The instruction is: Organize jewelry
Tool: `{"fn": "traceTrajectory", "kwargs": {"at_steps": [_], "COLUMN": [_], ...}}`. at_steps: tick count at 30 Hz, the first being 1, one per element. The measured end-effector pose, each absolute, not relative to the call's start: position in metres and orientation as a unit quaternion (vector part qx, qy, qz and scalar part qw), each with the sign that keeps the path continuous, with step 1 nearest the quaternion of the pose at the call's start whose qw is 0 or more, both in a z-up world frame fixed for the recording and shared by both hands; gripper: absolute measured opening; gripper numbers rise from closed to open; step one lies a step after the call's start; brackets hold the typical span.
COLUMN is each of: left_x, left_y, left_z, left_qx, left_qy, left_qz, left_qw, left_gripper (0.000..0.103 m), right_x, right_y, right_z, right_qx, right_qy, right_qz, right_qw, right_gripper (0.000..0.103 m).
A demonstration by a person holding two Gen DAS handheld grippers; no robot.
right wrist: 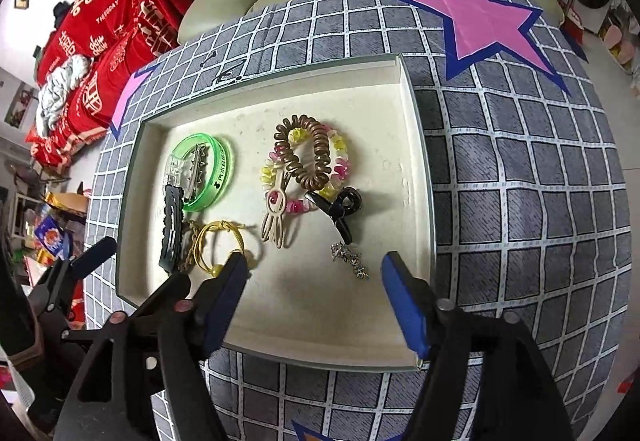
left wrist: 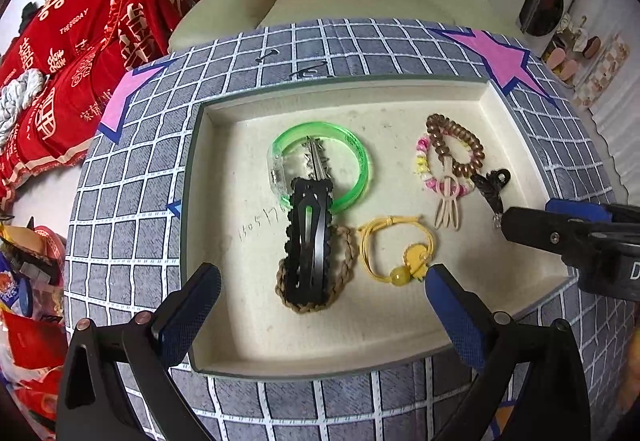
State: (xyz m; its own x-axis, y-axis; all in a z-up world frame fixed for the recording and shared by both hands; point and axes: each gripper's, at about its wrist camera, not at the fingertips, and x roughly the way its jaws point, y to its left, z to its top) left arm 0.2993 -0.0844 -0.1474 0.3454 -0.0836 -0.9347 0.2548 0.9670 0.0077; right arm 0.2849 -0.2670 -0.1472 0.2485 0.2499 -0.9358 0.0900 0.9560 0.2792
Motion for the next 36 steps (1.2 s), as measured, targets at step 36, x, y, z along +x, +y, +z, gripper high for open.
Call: {"fn": "traceTrajectory", "kwargs": {"at_steps": [36], "left_x": [0.185], "left_y": [-0.027], "left_z": [-0.066], "left_qx": [0.073], "left_qy": [0.564], "left_qz": [-0.089], "left_qw": [0.818], "left_gripper": [0.103], "right_x": [0.163], "right_y": [-0.235], "right_z": [-0.061], "right_qx": [0.092], "right_qy": [0.584], "right_qz": [0.003], "right_qw": [0.806], "right_gripper": [0.103]}}
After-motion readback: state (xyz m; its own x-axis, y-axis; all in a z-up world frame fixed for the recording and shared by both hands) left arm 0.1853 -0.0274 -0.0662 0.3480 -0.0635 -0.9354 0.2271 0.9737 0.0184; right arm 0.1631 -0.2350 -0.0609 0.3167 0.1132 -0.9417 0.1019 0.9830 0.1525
